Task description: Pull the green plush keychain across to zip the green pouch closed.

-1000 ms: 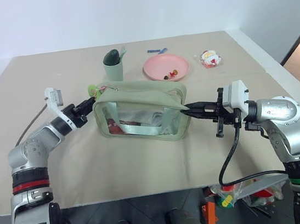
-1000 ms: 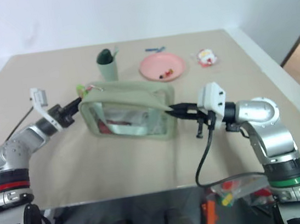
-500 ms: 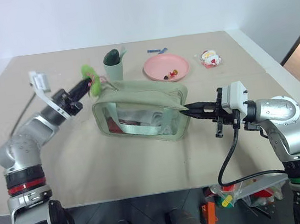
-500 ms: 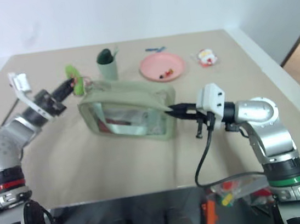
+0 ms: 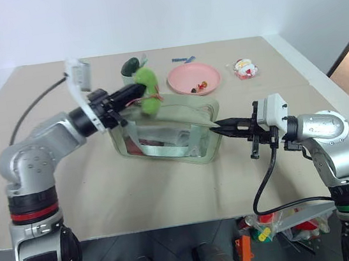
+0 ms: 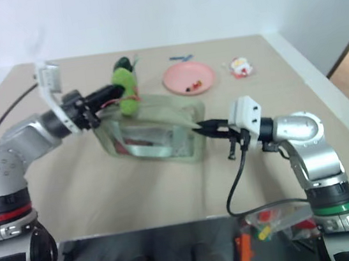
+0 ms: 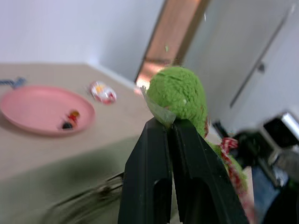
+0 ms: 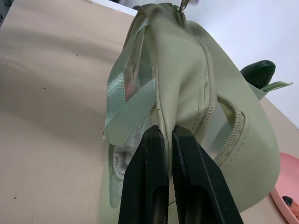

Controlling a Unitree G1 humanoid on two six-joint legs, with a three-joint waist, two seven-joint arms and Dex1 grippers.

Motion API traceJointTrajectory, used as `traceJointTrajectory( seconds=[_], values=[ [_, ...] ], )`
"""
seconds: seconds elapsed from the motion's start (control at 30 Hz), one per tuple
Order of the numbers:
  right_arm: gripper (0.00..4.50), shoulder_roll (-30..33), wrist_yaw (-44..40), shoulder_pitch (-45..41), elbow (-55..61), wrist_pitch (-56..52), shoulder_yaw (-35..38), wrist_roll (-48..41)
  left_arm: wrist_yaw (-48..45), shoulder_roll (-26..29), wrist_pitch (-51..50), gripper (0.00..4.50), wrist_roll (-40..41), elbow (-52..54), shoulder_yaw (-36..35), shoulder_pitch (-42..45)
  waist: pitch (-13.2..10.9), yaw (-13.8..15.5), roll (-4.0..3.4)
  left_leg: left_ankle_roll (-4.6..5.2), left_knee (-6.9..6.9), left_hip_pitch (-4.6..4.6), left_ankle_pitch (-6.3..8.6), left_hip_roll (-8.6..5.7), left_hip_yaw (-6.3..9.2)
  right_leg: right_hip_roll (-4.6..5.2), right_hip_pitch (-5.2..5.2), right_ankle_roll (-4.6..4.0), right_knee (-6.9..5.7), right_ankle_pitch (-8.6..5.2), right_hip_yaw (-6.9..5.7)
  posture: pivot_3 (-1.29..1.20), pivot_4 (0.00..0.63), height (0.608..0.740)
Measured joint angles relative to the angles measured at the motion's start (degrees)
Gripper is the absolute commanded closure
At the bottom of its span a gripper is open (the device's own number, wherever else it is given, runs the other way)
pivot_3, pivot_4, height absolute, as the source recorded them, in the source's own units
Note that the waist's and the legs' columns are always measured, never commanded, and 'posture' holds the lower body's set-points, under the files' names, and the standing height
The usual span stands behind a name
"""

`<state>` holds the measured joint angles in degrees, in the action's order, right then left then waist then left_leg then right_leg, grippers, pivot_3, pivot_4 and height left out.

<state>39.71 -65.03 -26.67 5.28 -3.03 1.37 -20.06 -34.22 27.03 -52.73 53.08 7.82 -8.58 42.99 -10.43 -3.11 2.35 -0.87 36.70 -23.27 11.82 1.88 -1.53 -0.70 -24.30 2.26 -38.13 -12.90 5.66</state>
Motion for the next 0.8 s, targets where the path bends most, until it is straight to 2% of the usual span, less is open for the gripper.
traceJointTrajectory(
  seconds=[0.1,0.3,0.4,0.47,0.53,0.6,0.8],
  values=[
    [4.50,-0.01,0.12,0.00,-0.01,0.43,-0.04,0.14,-0.95,-0.12,1.88,4.47,-3.53,-0.63,2.77,0.75,0.00,0.02,0.00,0.00,-0.02,0.01,0.00,0.00,0.02,-0.01,-0.01,-0.01,0.00,0.00,-0.02,0.00,0.150,0.740],
    [4.50,-0.01,0.37,0.36,0.01,0.93,-0.20,0.17,-3.40,1.93,4.10,2.54,-9.39,-2.27,5.75,1.93,0.00,0.00,0.00,0.00,-0.02,0.00,0.00,0.01,0.00,0.00,-0.01,-0.01,0.00,-0.01,0.00,0.00,0.150,0.740],
    [4.50,-0.01,0.59,0.37,0.01,1.00,-0.32,0.20,-6.03,4.86,3.85,1.38,-10.33,-2.25,6.20,2.90,0.00,-0.02,0.00,0.00,-0.02,0.01,0.00,0.01,0.01,-0.01,-0.01,0.00,0.00,-0.01,-0.01,0.00,0.150,0.740],
    [4.50,-0.01,0.62,0.37,0.01,1.05,-0.38,0.20,-7.20,6.15,3.69,0.82,-10.48,-2.21,6.22,3.06,0.00,-0.04,0.00,0.00,-0.02,0.01,0.00,0.01,0.00,0.00,-0.01,-0.01,0.00,-0.01,0.00,0.00,0.150,0.740],
    [4.50,-0.07,0.63,0.27,0.04,1.19,-0.69,0.17,-9.64,9.95,3.49,0.10,-11.33,-1.25,6.73,2.77,-0.01,-0.26,0.01,0.00,-0.04,0.00,0.00,0.03,0.00,-0.02,-0.04,-0.01,0.01,-0.01,0.00,0.00,0.150,0.740],
    [4.50,-0.09,0.60,0.23,-0.02,1.60,-0.82,0.18,-11.59,15.05,3.62,0.04,-12.57,0.73,6.30,2.42,-0.01,-0.41,0.01,0.00,-0.07,0.01,0.00,0.03,0.01,-0.02,-0.04,-0.03,0.00,-0.03,-0.02,0.00,0.150,0.740],
    [4.50,-0.14,0.42,-0.43,-1.26,2.49,-1.14,0.24,-12.74,20.96,5.65,0.04,-14.39,5.66,2.84,-3.93,-0.01,-0.38,0.01,0.00,-0.06,0.01,0.00,0.05,0.00,0.02,-0.02,-0.05,0.01,-0.07,-0.03,0.00,0.150,0.740]
  ],
)
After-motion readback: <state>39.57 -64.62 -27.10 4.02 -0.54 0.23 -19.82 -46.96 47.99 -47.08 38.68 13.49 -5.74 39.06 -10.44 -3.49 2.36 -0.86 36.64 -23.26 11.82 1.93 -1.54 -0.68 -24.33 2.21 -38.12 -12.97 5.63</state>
